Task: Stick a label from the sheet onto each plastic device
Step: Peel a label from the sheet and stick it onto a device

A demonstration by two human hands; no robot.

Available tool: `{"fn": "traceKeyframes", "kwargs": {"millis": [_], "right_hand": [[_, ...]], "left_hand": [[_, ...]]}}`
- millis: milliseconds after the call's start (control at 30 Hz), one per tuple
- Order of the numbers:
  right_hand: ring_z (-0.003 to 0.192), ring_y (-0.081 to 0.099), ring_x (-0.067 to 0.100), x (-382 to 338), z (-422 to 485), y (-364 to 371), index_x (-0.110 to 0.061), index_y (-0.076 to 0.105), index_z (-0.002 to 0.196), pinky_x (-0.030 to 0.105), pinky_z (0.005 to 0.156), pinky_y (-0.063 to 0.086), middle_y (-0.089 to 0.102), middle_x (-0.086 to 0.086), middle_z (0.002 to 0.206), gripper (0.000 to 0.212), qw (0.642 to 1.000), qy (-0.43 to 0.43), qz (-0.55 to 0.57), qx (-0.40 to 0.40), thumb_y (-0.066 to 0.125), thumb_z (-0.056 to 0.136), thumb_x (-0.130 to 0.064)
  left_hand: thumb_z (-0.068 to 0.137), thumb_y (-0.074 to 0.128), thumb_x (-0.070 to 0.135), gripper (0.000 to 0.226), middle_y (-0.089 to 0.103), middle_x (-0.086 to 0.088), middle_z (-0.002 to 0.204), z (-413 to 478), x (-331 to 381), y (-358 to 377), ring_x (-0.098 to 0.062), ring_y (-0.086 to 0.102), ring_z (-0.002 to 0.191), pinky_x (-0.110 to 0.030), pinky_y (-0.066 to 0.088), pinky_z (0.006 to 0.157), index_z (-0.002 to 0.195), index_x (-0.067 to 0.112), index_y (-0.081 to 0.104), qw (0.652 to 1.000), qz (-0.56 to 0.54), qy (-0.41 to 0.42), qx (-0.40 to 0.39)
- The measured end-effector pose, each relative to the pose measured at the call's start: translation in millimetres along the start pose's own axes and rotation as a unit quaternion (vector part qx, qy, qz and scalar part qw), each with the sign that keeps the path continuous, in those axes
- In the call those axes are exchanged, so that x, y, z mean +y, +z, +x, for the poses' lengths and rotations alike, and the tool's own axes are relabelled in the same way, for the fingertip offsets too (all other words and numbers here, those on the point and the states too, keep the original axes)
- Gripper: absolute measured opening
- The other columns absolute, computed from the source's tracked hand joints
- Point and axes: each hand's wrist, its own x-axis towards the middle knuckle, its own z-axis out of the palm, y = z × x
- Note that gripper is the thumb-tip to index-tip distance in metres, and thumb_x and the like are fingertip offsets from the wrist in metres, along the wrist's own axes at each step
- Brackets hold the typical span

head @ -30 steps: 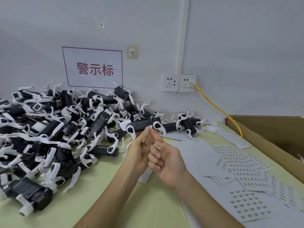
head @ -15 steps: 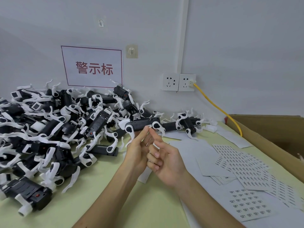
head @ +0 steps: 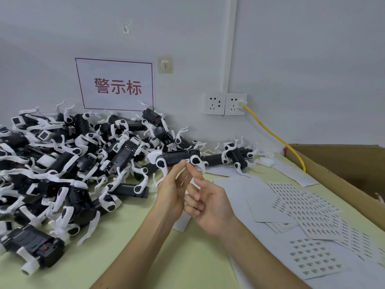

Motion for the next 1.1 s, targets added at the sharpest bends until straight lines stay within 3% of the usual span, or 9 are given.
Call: {"fn": "traceKeyframes", "kwargs": {"millis": [133, 233, 333, 467, 633, 900, 1000, 1067, 1100], "right_hand": [[0.046, 0.021, 0.011, 0.9, -0.3, 0.0, -0.029, 0.062, 0.134, 0.023, 0.042, 0.021, 0.031, 0.0, 0.057, 0.049, 1.0, 0.004, -0.006, 0.0, 0.05, 0.087, -0.016], [0.045, 0.022, 0.01, 1.3, -0.3, -0.3, -0.028, 0.06, 0.136, 0.022, 0.041, 0.022, 0.032, -0.001, 0.057, 0.048, 1.0, 0.007, -0.012, 0.001, 0.045, 0.092, -0.016], [0.046, 0.022, 0.01, 2.1, -0.8, 0.5, -0.028, 0.062, 0.134, 0.022, 0.042, 0.021, 0.032, -0.001, 0.058, 0.045, 1.0, 0.007, -0.023, -0.001, 0.045, 0.093, -0.017], [0.047, 0.023, 0.011, 2.3, -1.3, 1.7, -0.028, 0.063, 0.133, 0.022, 0.044, 0.023, 0.034, 0.0, 0.059, 0.047, 0.999, 0.007, -0.037, -0.003, 0.05, 0.089, -0.019], [0.05, 0.022, 0.012, 2.8, -1.0, 2.4, -0.026, 0.06, 0.137, 0.024, 0.047, 0.023, 0.036, 0.0, 0.062, 0.056, 0.999, 0.009, -0.051, -0.007, 0.055, 0.081, -0.022], [0.053, 0.021, 0.013, 1.3, -0.4, -0.1, -0.017, 0.064, 0.132, 0.023, 0.047, 0.024, 0.039, 0.001, 0.064, 0.053, 1.0, 0.008, -0.024, -0.001, 0.056, 0.08, -0.023], [0.057, 0.015, 0.015, -0.4, -0.1, -3.1, -0.016, 0.069, 0.127, 0.025, 0.048, 0.022, 0.04, 0.001, 0.064, 0.047, 1.0, 0.001, -0.022, 0.018, 0.052, 0.083, -0.021], [0.053, 0.017, 0.014, -1.4, 0.6, -3.4, -0.015, 0.072, 0.121, 0.025, 0.048, 0.021, 0.04, 0.001, 0.063, 0.045, 0.998, -0.02, -0.042, 0.035, 0.055, 0.08, -0.022], [0.051, 0.019, 0.013, -1.9, 0.8, -2.7, -0.015, 0.075, 0.117, 0.024, 0.047, 0.021, 0.04, 0.001, 0.062, 0.044, 0.997, -0.034, -0.059, 0.045, 0.057, 0.078, -0.023]], "left_hand": [[0.076, 0.082, 0.035, 0.019, 0.077, 0.003, 0.088, 2.5, -2.4, -0.5, -0.009, 0.072, 0.088, -0.03, 0.051, 0.081, 0.061, 0.025, 0.075, 0.998, -0.009, 0.014, 0.054], [0.083, 0.079, 0.029, 0.016, 0.079, -0.001, 0.092, 2.7, -5.3, 1.1, -0.011, 0.073, 0.088, -0.03, 0.052, 0.076, 0.074, 0.019, 0.07, 0.995, -0.006, 0.024, 0.101], [0.085, 0.078, 0.029, 0.018, 0.08, 0.0, 0.089, 1.8, -7.6, 2.5, -0.004, 0.075, 0.082, -0.029, 0.052, 0.072, 0.071, 0.02, 0.071, 0.988, 0.006, 0.043, 0.145], [0.085, 0.077, 0.032, 0.031, 0.08, 0.005, 0.087, 4.4, -8.5, 1.9, 0.0, 0.074, 0.082, -0.027, 0.051, 0.075, 0.054, 0.028, 0.078, 0.98, 0.035, 0.071, 0.182], [0.081, 0.079, 0.032, 0.018, 0.08, 0.005, 0.086, 3.9, -7.3, 2.4, 0.001, 0.074, 0.079, -0.035, 0.055, 0.092, 0.076, 0.016, 0.074, 0.97, 0.051, 0.068, 0.226], [0.081, 0.081, 0.029, 0.018, 0.079, 0.006, 0.078, 7.0, -6.9, -0.7, -0.001, 0.075, 0.077, -0.025, 0.05, 0.075, 0.079, 0.014, 0.071, 0.967, 0.047, 0.079, 0.239], [0.085, 0.079, 0.021, 0.017, 0.075, 0.006, 0.068, 9.9, -1.3, -2.3, -0.011, 0.075, 0.083, -0.028, 0.049, 0.094, 0.076, 0.013, 0.067, 0.965, 0.021, 0.111, 0.236], [0.088, 0.076, 0.017, 0.016, 0.074, 0.005, 0.068, 11.1, 0.7, -3.2, -0.012, 0.074, 0.083, -0.033, 0.051, 0.104, 0.09, 0.006, 0.066, 0.969, 0.004, 0.118, 0.219], [0.09, 0.075, 0.017, 0.025, 0.075, 0.002, 0.071, 11.3, 0.7, -3.0, -0.012, 0.075, 0.082, -0.033, 0.052, 0.103, 0.104, -0.001, 0.064, 0.971, -0.006, 0.115, 0.207]]}}
